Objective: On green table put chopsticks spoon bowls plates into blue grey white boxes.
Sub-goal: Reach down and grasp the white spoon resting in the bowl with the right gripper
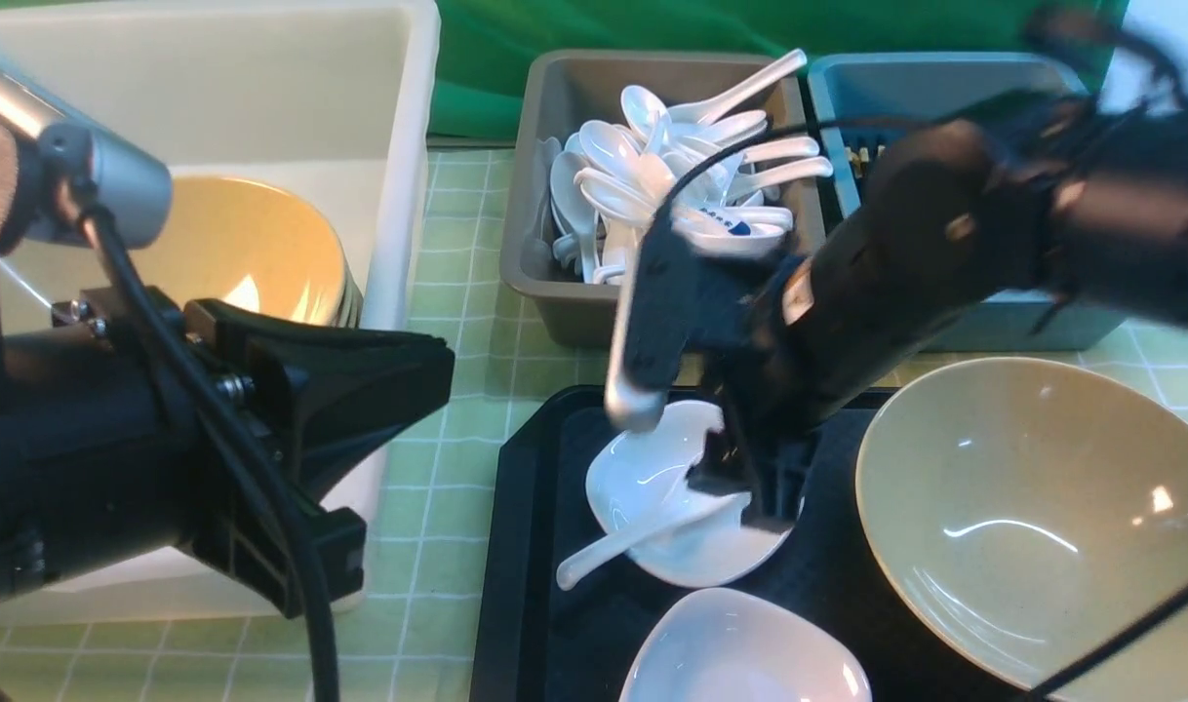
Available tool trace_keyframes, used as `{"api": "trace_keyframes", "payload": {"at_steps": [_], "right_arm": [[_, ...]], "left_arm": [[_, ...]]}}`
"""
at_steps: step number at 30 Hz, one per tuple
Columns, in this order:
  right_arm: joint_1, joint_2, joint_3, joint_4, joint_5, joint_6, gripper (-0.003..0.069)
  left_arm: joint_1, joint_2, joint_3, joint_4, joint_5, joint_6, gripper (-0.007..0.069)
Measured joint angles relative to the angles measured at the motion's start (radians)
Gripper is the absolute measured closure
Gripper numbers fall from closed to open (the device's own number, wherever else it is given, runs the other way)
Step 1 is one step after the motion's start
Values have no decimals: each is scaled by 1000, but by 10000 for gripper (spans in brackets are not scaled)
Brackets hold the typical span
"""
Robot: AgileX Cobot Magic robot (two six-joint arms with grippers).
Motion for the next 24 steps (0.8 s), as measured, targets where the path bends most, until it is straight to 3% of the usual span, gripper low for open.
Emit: {"api": "trace_keyframes", "payload": {"at_steps": [3, 4, 5, 8, 19, 24], "right_arm": [[13, 42, 0, 102, -4, -211, 181], [13, 44, 0, 114, -4, -224, 181], [14, 63, -5, 207, 2, -318, 181], [6, 102, -42, 297, 57, -418, 181], [13, 197, -138, 326, 120, -586, 181], [25, 238, -138, 325, 126, -596, 181]], "left_arm": [[0, 0, 0, -18, 7, 0, 627], [0, 0, 0, -20, 9, 0, 627], [0, 0, 0, -34, 14, 0, 627], [0, 0, 0, -66, 31, 0, 627], [0, 0, 0, -93, 69, 0, 627], [0, 0, 0, -94, 82, 0, 627]]}}
